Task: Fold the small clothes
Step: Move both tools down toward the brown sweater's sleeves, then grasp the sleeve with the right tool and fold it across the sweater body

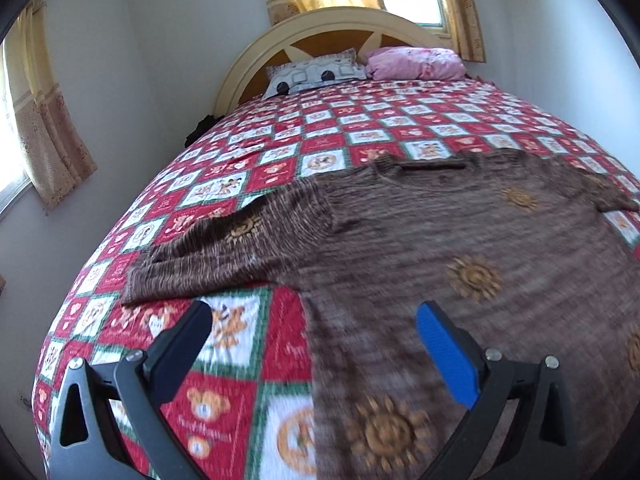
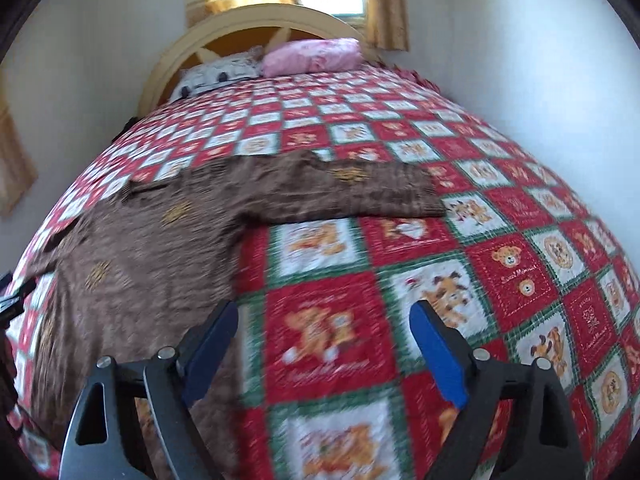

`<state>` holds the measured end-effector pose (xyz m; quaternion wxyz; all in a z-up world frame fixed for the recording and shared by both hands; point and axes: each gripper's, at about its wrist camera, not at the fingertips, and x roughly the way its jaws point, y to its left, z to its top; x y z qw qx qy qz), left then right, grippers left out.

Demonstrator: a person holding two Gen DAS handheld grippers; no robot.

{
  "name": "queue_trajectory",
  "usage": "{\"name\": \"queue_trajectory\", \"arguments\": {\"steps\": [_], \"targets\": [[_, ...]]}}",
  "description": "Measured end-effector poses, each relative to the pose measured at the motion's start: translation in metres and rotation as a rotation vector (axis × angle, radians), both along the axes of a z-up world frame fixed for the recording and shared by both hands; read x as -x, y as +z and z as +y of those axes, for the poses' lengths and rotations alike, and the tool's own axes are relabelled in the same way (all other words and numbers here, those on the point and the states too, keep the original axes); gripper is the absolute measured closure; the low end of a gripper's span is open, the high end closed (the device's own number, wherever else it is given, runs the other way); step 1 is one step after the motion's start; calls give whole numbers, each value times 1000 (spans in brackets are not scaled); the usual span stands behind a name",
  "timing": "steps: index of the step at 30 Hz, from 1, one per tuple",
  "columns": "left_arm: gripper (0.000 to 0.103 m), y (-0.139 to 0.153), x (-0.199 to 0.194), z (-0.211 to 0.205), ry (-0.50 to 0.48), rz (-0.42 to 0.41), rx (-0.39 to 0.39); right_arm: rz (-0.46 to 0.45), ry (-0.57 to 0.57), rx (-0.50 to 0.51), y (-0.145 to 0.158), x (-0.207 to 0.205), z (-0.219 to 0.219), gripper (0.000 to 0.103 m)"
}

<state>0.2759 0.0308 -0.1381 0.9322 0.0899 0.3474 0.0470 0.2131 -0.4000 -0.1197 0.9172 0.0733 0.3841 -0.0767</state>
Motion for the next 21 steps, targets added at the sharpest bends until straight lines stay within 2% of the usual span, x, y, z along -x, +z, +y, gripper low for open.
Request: {"name": "queue_trajectory", "arguments": {"steps": [6, 9, 12, 16, 21], "targets": [[0, -13, -34, 17, 59, 24, -11, 24, -61, -61, -10, -36, -48, 40], [0, -24, -47, 29, 89, 64, 21, 15, -117, -82, -13, -52, -73, 41], [0, -34, -54, 36, 117, 80, 19, 10, -162, -98, -17, -67, -94, 49], [0, -43, -62, 36, 133, 98, 22, 20, -201, -121, -25, -85, -116, 49], [0, -49, -70, 41, 138, 121, 91, 37, -246, -162, -36, -106, -141, 49]]}}
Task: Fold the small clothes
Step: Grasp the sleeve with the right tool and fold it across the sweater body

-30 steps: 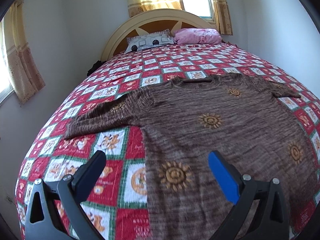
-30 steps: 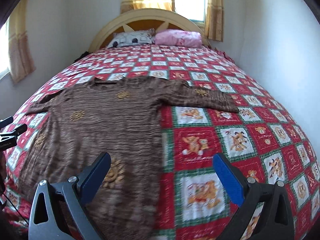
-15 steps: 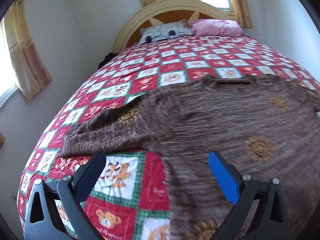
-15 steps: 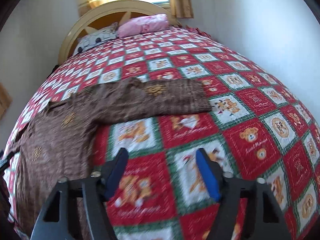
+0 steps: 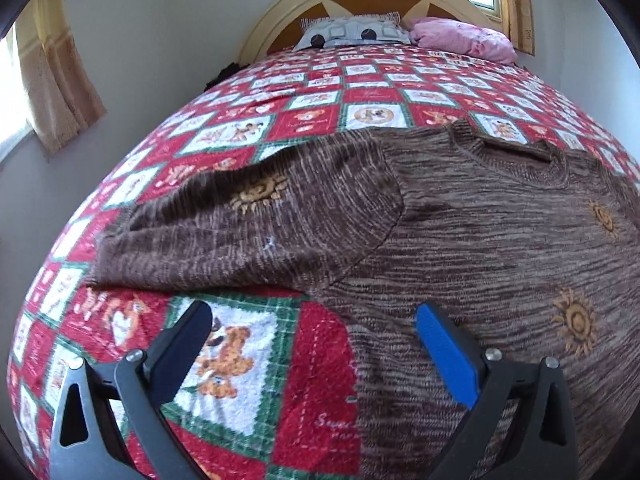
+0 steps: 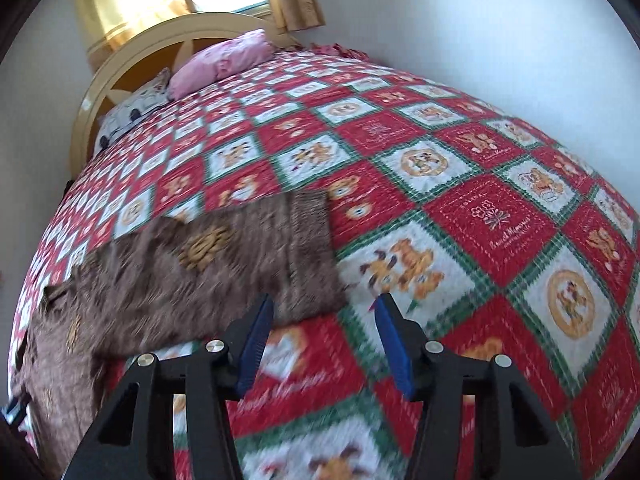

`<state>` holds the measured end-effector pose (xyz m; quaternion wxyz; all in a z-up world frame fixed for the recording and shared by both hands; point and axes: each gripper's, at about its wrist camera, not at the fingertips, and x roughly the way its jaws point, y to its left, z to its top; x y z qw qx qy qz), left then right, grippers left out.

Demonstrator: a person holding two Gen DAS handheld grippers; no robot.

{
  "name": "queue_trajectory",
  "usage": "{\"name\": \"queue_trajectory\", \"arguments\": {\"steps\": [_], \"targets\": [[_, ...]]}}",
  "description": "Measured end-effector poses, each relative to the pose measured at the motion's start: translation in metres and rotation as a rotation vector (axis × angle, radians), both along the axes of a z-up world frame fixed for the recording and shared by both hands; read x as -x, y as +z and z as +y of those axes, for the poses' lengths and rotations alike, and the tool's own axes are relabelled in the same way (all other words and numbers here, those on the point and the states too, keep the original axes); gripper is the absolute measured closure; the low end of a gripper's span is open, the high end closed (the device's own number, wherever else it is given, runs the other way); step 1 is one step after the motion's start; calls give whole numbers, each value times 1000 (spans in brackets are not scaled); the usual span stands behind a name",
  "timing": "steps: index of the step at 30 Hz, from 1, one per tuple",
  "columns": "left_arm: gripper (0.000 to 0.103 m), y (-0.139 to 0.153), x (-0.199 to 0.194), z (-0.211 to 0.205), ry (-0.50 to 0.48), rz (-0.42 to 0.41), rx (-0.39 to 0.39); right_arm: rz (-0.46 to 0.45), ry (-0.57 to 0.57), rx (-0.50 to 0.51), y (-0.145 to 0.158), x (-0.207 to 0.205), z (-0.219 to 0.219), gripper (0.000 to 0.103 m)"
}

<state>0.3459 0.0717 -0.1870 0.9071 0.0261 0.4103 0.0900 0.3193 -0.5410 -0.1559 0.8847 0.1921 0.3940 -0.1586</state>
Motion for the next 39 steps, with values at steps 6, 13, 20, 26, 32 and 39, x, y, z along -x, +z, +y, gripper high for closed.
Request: {"name": "queue_trajectory", "arguments": {"steps": [6, 13, 20, 26, 32, 39], "targets": [[0, -12, -11, 4, 12, 35, 51, 2, -37, -70, -11, -14, -15, 54], [0, -14, -10, 9, 16, 26, 98, 14, 4, -72, -12, -26, -2, 71], [0, -9, -5, 13, 20, -3, 115, 25, 53, 12, -1, -37, 23, 92], [0, 4, 11, 27, 74, -95, 160, -21, 159, 157, 31, -46, 72, 92], [0, 15, 18, 29, 68, -128, 158, -58, 313, 242, 49, -60, 142, 92], [0, 32, 25, 20, 0, -125, 173, -51, 516, 249, 32, -70, 222, 92]]}}
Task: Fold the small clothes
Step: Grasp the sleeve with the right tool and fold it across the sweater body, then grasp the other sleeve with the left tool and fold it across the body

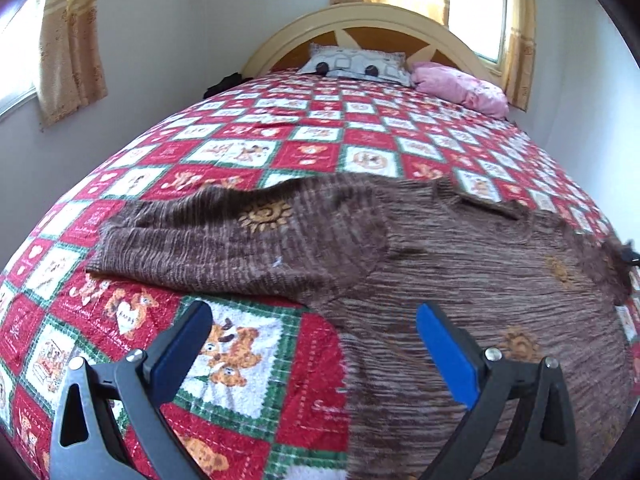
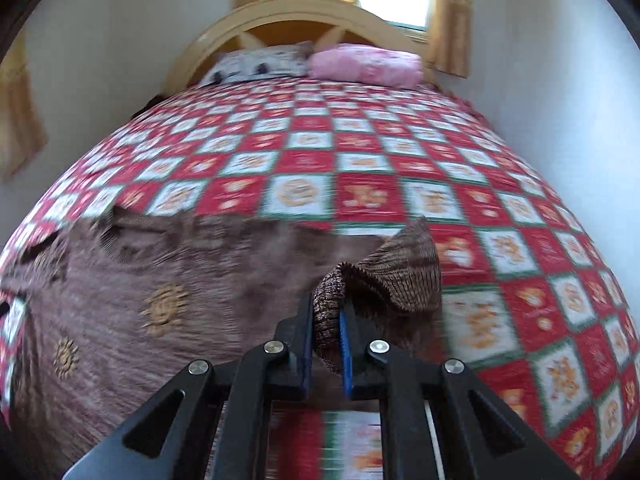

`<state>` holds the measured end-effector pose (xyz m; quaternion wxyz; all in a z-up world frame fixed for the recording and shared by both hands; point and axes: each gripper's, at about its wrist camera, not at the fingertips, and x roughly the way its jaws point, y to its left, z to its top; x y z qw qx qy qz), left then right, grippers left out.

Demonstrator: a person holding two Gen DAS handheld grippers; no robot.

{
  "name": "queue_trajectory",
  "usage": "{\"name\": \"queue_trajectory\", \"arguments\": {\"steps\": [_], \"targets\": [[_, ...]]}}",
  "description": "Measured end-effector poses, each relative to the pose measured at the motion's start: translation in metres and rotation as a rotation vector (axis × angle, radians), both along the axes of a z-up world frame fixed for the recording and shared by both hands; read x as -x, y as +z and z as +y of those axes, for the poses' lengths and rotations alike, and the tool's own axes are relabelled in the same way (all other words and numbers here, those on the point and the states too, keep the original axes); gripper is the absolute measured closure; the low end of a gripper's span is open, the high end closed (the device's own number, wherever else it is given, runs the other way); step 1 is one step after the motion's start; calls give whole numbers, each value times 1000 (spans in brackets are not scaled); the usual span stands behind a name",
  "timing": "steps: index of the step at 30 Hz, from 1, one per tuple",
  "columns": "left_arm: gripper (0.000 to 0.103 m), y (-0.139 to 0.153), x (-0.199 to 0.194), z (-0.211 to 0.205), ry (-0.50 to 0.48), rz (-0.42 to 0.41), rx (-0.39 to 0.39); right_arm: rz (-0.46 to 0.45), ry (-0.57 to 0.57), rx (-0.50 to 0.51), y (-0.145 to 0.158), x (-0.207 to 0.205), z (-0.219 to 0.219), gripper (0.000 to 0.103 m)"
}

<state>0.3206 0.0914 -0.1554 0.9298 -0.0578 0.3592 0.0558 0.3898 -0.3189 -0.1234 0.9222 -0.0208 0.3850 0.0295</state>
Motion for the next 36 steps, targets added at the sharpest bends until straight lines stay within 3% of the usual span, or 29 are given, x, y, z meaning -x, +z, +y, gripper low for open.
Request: {"name": "queue_trajectory", "arguments": {"steps": [2, 3, 4, 6, 11, 16, 22, 26, 29, 36], "targets": [[0, 8, 3, -8, -30, -9, 7, 32, 83, -24, -12, -2, 20, 92], [0, 12, 3, -12, -48, -9, 11, 38, 115, -21, -17, 0, 29, 84], [0, 16, 3, -19, -77, -7, 16, 47, 147, -31, -21, 2, 36, 65], [0, 21, 2, -31, -128, -1, 26, 49, 210, -95, -25, 15, 40, 46], [0, 33, 2, -75, -256, -17, -28, 14, 125, -141, -21, 69, -2, 46], [0, 39, -11, -148, -403, -32, -64, -88, -92, -7, -17, 104, -49, 46], [9, 36, -30, -252, -569, -2, -119, -147, -281, -124, -31, 127, -99, 45], [18, 24, -48, -305, -621, -13, -195, -202, -310, -175, -30, 137, -107, 41], [21, 11, -62, -330, -651, 27, -209, -240, -323, -210, -27, 146, -118, 37], [32, -16, -97, -357, -601, 96, -256, -224, -322, -218, -29, 143, -119, 35]]}}
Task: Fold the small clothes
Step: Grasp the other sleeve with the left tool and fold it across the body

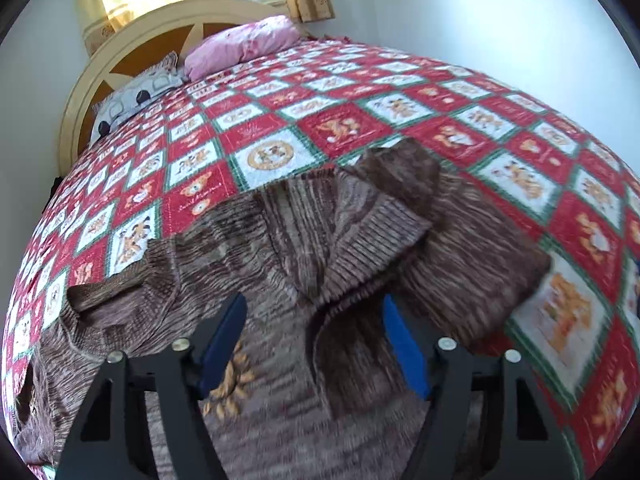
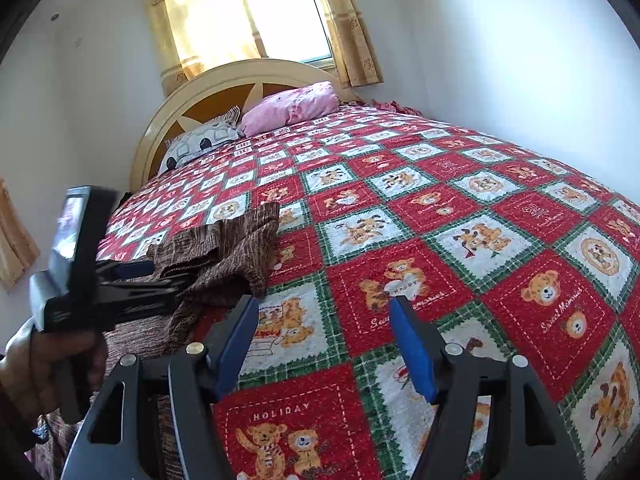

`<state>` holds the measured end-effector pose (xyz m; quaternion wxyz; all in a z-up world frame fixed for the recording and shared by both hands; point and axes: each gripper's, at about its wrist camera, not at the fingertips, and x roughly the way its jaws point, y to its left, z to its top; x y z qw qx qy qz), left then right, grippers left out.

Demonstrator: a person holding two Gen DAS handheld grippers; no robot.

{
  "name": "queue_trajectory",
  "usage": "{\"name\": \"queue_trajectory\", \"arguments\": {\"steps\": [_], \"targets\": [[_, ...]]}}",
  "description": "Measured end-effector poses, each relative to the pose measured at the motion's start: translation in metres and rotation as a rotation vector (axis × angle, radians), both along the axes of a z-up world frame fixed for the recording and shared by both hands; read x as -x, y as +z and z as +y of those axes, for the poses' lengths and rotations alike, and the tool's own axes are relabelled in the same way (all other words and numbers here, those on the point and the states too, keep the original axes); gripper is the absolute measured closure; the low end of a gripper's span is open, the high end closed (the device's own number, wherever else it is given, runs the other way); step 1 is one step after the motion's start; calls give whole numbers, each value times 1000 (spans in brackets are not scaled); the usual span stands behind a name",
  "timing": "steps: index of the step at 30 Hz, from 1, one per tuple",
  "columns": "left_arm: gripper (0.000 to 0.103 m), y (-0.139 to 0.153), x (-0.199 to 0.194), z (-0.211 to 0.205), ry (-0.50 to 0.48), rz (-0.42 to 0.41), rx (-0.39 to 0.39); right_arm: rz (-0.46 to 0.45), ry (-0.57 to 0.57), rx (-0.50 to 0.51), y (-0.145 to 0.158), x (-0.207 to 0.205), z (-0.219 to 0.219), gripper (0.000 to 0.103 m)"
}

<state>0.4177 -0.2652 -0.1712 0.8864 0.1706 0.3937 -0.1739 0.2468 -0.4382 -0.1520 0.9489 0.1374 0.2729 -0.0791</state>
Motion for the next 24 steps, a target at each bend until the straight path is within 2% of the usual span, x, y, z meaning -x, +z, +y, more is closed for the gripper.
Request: {"name": "queue_trajectory", "arguments": {"steps": [1, 3, 4, 5, 9, 12, 16, 19, 24], "targets": [[35, -1, -3, 1, 5, 7, 9, 1, 4, 2, -1, 1, 0, 35], [68, 0, -8, 2, 15, 31, 45, 8, 9, 7, -1, 0, 1, 35], [90, -1, -12, 3, 18, 55, 69, 11, 14, 8, -2, -1, 2, 35], [94, -1, -15, 5, 21, 88, 107, 12, 16, 11, -2, -1, 3, 35], [97, 5, -18, 17, 41, 136, 207, 28, 21, 19, -3, -3, 4, 35], [97, 14, -19, 35, 65, 188, 334, 34, 22, 22, -4, -4, 4, 35], [98, 29, -21, 51, 81, 231, 460, 35, 20, 23, -5, -4, 4, 34], [98, 41, -22, 64, 91, 236, 509, 31, 19, 18, -4, -3, 3, 34], [98, 53, -22, 85, 98, 212, 513, 33, 20, 21, -5, -3, 3, 34]]}}
